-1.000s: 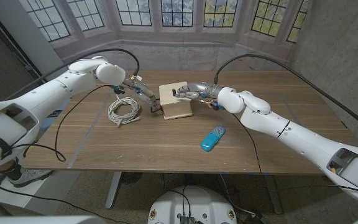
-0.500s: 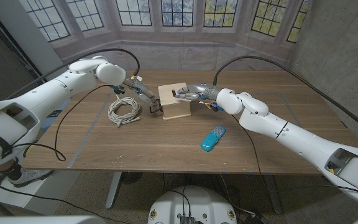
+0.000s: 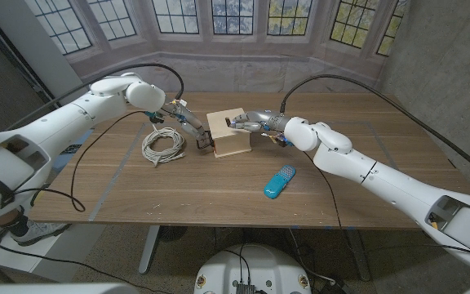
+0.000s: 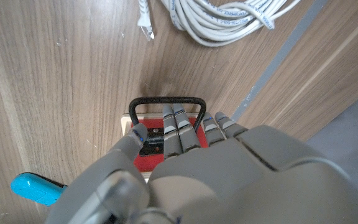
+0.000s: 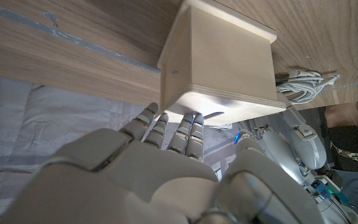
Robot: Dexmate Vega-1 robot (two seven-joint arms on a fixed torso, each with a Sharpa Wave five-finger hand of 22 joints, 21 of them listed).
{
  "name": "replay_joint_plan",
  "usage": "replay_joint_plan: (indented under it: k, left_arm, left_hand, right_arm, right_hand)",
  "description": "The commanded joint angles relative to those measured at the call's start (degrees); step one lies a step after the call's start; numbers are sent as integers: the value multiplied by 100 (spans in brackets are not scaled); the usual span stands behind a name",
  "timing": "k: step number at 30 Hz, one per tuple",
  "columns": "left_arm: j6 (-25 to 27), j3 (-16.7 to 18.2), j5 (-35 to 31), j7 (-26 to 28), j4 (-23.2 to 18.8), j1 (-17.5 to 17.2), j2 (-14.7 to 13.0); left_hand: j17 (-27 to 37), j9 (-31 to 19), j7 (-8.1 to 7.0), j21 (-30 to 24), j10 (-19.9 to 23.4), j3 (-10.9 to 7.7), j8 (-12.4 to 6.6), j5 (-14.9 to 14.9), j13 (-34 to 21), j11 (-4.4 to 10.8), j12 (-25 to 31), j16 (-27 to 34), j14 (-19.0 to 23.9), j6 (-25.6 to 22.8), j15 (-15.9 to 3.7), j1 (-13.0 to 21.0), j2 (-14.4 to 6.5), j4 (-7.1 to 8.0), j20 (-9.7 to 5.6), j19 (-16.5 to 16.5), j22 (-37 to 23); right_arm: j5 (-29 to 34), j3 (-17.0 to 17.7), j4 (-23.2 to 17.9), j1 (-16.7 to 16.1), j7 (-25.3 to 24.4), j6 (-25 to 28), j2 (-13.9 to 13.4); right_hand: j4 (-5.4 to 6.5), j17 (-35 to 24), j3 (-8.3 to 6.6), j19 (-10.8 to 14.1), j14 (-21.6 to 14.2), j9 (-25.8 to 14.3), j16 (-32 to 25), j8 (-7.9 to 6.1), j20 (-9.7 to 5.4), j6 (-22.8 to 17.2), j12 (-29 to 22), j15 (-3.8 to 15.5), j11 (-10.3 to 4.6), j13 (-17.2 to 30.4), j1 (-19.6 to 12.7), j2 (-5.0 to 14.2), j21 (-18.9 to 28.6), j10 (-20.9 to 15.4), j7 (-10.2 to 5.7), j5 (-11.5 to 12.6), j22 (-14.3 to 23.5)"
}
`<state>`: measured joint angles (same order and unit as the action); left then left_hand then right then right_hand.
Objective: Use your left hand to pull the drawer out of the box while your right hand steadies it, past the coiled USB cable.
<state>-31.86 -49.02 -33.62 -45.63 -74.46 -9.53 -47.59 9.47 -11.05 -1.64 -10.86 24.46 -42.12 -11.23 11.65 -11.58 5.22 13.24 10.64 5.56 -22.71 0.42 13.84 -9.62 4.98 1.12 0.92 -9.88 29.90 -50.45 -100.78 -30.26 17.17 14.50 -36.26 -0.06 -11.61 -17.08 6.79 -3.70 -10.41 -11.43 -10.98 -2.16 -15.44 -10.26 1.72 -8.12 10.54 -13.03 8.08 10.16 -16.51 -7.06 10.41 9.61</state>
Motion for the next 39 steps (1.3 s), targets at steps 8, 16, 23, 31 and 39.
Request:
replay_joint_plan:
  k: [8, 16, 23, 31, 39]
  left_arm:
    - [224, 149, 90, -106, -352, -220, -167]
    - [322, 220, 145, -136, -468, -339, -244]
    - [414, 285, 177, -165, -567, -427, -320]
    - [507, 346, 220, -182, -667, -527, -377]
    - [622, 409, 255, -211, -785, -611, -439]
  left_hand:
    - [18, -12, -13, -47, 75, -50, 14, -22, -35, -4, -24, -1, 52, 9, 2, -87, -7, 24, -20, -42, -11]
    - [19, -12, -16, -50, 85, -51, 14, -28, -37, 1, -25, 2, 68, 9, -12, -105, -2, 34, -23, -55, -11]
    - [19, -12, -10, -49, 95, -55, 14, -32, -39, -4, -25, 4, 86, 8, -12, -121, -2, 44, -21, -57, -11]
    - [19, -12, -9, -49, 99, -57, 14, -36, -40, 1, -27, 4, 95, 8, -13, -132, 1, 49, -13, -61, -11]
    - [17, -12, -11, -48, 104, -63, 18, -41, -42, -5, -30, 0, 101, 19, -15, -144, 1, 51, -17, -64, -11]
  right_arm:
    - [25, -25, -72, -92, -81, 333, -3]
    - [19, -58, -60, -68, -86, 384, 14]
    - [19, -100, 1, -15, -86, 420, 66]
    - [8, -132, 37, 22, -91, 437, 83]
    - [-1, -140, 55, 24, -142, 487, 108]
  right_hand:
    - [46, -3, -6, -17, 23, -6, -16, 12, -19, 27, -43, -3, 70, 15, 97, -20, 9, -17, 55, 51, 3]
    - [62, 0, -8, -20, 17, -6, -20, 12, -19, 32, -43, -13, 94, 15, 125, -20, 18, -14, 71, 57, 2]
    - [71, 4, -11, -23, 24, -6, -18, 11, -21, 35, -40, -24, 121, 15, 145, -22, 24, -3, 93, 61, 1]
    - [84, 8, -12, -25, 26, -5, -18, 14, -20, 47, -42, -38, 137, 15, 170, -27, 30, -2, 110, 65, 0]
    - [90, 14, -18, -31, 24, -5, -18, 13, -26, 50, -43, -40, 151, 15, 187, -30, 34, 2, 119, 70, -1]
